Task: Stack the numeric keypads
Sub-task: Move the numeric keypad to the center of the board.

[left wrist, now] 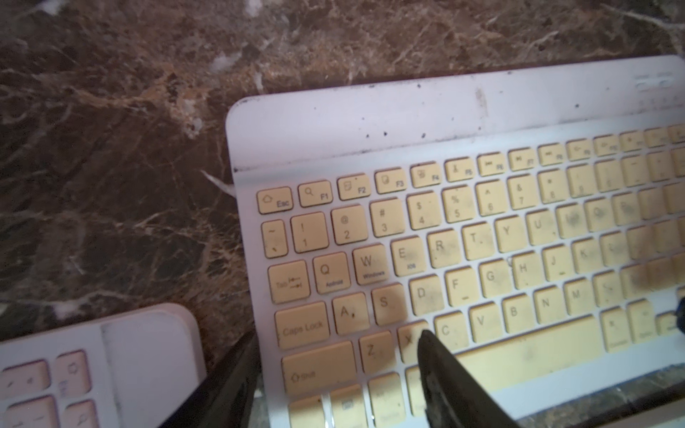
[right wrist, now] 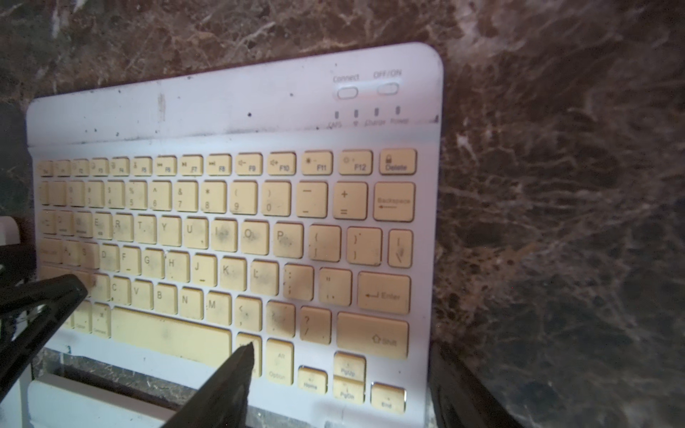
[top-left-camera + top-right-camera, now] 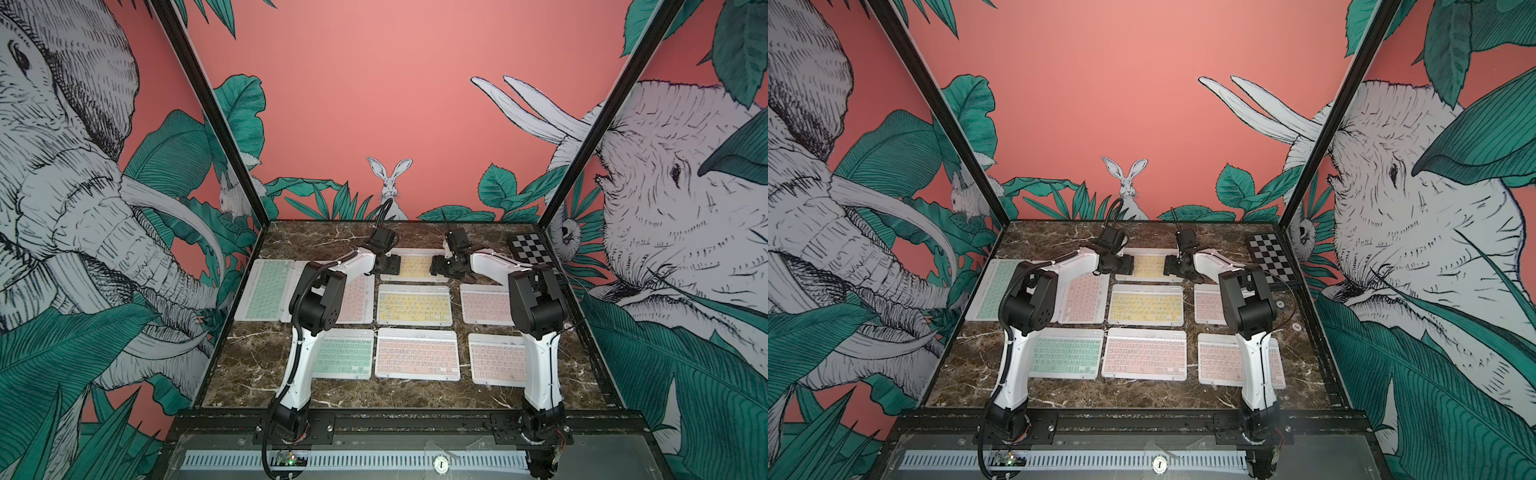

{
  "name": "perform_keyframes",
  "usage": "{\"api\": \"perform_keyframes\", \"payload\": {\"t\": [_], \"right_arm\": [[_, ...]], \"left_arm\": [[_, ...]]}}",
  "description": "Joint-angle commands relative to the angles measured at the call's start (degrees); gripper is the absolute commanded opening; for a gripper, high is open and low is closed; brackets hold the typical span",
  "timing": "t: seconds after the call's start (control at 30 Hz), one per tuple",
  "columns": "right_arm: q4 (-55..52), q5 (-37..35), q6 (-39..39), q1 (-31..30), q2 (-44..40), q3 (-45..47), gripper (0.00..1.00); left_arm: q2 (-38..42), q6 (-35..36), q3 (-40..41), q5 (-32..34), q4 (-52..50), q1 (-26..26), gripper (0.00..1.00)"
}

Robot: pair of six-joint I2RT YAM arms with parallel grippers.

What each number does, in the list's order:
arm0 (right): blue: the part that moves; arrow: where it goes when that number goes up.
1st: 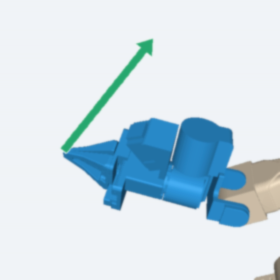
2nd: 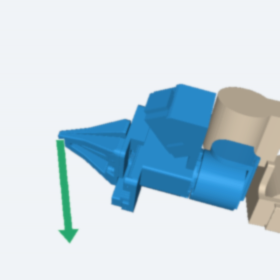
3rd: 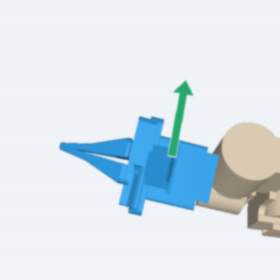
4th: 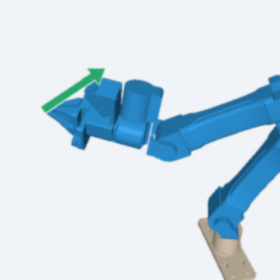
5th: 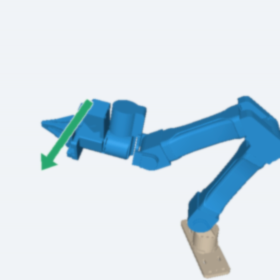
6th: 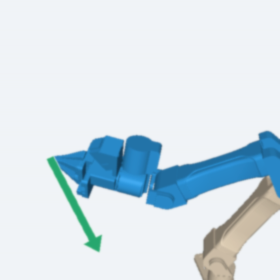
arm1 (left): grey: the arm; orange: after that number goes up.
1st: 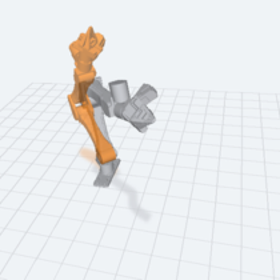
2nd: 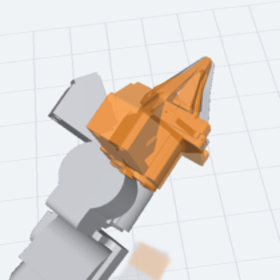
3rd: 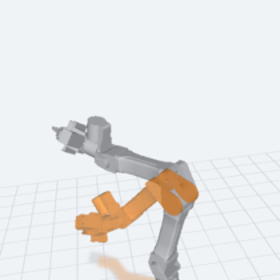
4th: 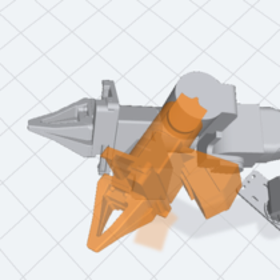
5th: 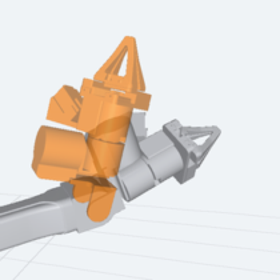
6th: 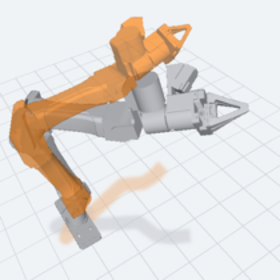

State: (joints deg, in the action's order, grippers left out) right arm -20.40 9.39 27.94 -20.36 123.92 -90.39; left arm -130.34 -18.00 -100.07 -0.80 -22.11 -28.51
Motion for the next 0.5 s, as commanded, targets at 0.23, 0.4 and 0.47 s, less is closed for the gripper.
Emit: {"api": "perform_keyframes", "payload": {"t": [0.23, 0.4, 0.47], "right_arm": [[-1.1, -0.5, 0.1, -1.1, 2.4, 0.2, 0.73], [-2.0, -2.4, -0.8, -1.2, 1.3, 0.2, 0.74], [-2.5, -3.5, -1.5, -1.0, 0.8, -0.1, 0.74]], "left_arm": [[-0.7, 0.8, -2.2, 0.5, -2.0, 0.2, 0.69], [0.3, 1.4, -1.8, 1.5, -1.7, 0.2, 0.69], [1.1, 1.5, -1.5, 1.9, -1.4, 0.2, 0.69]]}}
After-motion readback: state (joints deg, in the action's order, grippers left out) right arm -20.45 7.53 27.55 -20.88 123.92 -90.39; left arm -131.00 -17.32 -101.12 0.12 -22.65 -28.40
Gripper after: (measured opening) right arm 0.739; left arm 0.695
